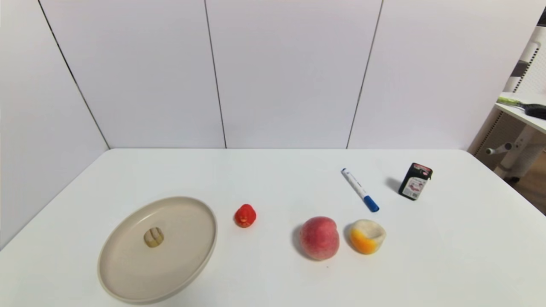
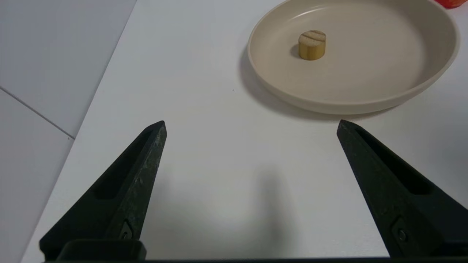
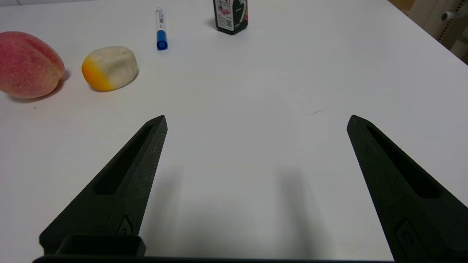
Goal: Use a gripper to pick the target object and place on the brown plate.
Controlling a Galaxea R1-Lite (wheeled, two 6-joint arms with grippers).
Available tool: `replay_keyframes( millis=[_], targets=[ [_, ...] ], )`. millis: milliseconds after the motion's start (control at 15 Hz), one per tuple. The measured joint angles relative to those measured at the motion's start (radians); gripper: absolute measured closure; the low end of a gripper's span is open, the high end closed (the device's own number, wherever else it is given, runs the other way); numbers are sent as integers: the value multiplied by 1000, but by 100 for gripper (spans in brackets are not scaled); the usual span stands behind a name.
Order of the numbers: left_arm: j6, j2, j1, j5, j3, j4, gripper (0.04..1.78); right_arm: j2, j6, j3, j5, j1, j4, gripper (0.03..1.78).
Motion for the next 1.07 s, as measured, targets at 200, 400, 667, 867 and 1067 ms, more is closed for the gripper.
replay_keyframes(
  millis=[200, 400, 667, 867, 1067],
  targets=[
    [-21, -101, -6, -31, 79, -65, 13, 0, 0, 0, 0, 0, 0, 11],
    [-163, -133, -7, -41, 129, -127, 13, 0, 0, 0, 0, 0, 0, 11],
    [-209, -142, -7, -25, 143, -136, 13, 0, 0, 0, 0, 0, 0, 11],
    [-209, -143, -7, -25, 144, -136, 13, 0, 0, 0, 0, 0, 0, 11],
    [-209, -143, -7, -25, 144, -136, 13, 0, 0, 0, 0, 0, 0, 11]
  ],
)
